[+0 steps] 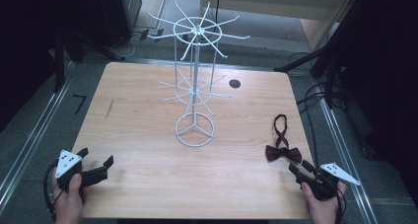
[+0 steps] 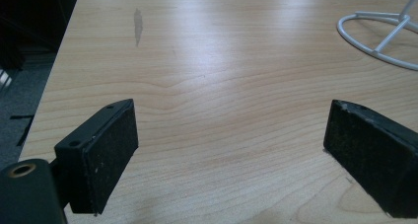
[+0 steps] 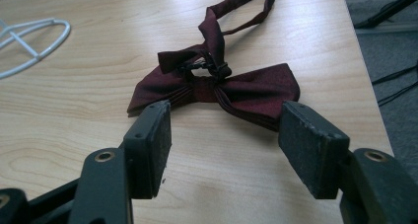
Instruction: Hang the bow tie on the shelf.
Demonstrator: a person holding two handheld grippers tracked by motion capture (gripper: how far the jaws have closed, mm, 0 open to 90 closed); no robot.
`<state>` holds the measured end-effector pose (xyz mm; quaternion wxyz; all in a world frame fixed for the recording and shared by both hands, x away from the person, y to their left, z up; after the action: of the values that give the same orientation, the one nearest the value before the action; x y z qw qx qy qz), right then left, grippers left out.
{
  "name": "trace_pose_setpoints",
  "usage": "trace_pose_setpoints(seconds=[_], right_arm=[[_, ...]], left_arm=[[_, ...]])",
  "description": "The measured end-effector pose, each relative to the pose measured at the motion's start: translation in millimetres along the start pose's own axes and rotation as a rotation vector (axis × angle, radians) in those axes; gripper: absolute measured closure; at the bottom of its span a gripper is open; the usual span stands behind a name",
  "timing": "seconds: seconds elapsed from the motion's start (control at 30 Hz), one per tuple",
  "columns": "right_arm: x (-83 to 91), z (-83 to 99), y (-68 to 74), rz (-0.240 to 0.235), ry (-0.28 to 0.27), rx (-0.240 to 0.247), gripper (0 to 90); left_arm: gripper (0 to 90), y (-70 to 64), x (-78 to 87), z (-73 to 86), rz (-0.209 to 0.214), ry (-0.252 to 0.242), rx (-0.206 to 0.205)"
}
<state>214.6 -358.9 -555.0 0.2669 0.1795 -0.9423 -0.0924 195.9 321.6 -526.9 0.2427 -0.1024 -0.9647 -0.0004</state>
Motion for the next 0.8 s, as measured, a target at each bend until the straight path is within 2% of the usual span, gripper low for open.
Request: trace_pose_setpoints(seconds=[0.1,0.27,0.37,0.4,0.47,0.63,0.8], right_arm=[[-5.4,-9.2,4.3,0.011,0.006,0.047,39.8],[-13.1,-37.4,13.1,0.028,-0.003,0.034,40.9],[-16.4,-55.0,18.7,0.041,0.01,0.032,41.9],[-18.7,-60.3,20.0,0.06,0.022,0.033,42.8],[-25.6,-70.1,20.8,0.08,0.053,0.03,42.8],[-49.1,-87.9,18.8,0.121,0.141,-0.017,44.2],[-70.6,-102.0,17.7,0.197,0.296,-0.005,46.9]], left_arm=[[7.0,0.4,-0.8,-0.5,-0.004,0.008,0.008],[7.0,0.9,1.4,0.6,0.004,-0.004,0.012],[7.0,0.7,2.1,1.0,0.006,-0.006,0.012],[7.0,0.5,1.8,0.9,0.005,-0.004,0.013],[7.0,0.3,1.6,0.8,0.003,0.0,0.007],[6.9,0.2,1.6,0.7,0.007,0.001,0.003],[6.9,-0.3,1.3,0.7,0.004,0.002,-0.003]])
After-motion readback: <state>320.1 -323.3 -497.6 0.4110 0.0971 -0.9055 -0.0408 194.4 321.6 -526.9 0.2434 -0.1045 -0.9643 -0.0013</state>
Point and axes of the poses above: each handheld gripper's, and its own axes: x roughly backward along the jaws, z roughly out of its underside, y roughly to its left, the point moved 1 cm from there along -x, roughly forward along the jaws, and after that the axes turned 2 degrees about -z, right-handed, at the moved point
